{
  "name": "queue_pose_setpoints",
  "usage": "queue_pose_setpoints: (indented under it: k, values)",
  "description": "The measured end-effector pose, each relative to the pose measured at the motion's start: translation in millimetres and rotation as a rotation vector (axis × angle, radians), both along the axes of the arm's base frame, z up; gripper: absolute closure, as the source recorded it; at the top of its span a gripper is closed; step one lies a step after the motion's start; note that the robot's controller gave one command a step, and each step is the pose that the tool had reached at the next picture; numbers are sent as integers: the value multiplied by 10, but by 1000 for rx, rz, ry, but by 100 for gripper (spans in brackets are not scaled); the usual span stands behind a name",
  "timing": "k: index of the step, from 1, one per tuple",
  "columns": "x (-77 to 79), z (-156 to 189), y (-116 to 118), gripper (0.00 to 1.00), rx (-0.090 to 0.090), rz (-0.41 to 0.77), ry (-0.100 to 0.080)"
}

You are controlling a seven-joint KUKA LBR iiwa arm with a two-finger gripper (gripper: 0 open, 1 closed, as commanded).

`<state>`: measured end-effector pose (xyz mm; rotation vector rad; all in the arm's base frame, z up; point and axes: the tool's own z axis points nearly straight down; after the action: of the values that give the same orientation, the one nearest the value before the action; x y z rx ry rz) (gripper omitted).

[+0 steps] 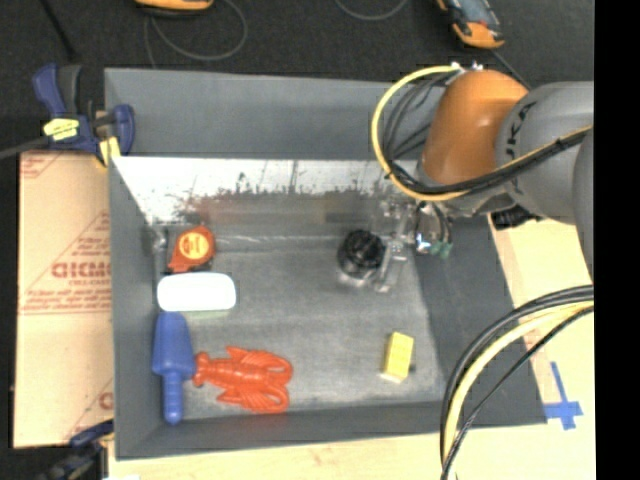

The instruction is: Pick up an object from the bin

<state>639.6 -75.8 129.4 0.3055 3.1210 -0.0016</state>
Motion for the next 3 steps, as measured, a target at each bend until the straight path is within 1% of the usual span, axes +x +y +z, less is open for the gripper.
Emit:
queue_pose_setpoints:
  k: [1,2,3]
  values:
    - [74,-466,-35,0,2,-141,-4]
    - [111,-543,-16,100,1,-174,-6]
    - [112,-542,-15,100,0,-174,-7]
